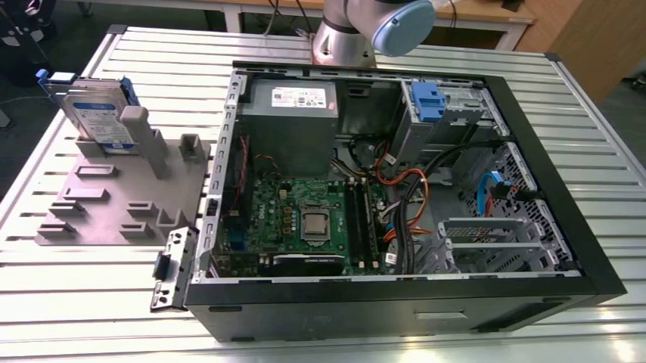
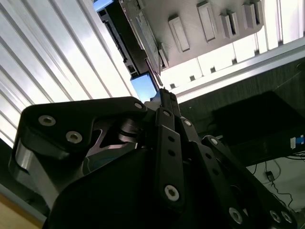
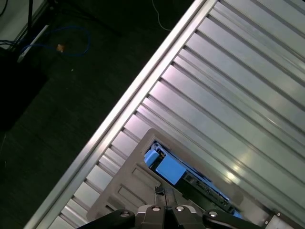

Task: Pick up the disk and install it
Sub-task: 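Pick up the disk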

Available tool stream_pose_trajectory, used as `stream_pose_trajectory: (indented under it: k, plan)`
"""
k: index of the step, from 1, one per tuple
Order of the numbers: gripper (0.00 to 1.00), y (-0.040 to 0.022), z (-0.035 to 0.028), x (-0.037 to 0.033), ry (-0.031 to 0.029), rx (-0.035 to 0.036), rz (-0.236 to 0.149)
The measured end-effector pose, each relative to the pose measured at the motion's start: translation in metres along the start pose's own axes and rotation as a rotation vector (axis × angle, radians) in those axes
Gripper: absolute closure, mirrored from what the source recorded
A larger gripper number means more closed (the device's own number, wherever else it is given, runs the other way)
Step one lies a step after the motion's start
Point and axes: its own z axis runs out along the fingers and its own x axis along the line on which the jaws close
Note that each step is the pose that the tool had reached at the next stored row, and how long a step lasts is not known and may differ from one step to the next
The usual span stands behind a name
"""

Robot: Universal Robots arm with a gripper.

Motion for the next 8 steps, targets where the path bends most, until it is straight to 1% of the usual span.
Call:
stream_pose_trajectory:
  k: [8]
  plan:
    - [0.89, 0.0, 0.0, 0.0, 0.0008, 0.0, -0.018]
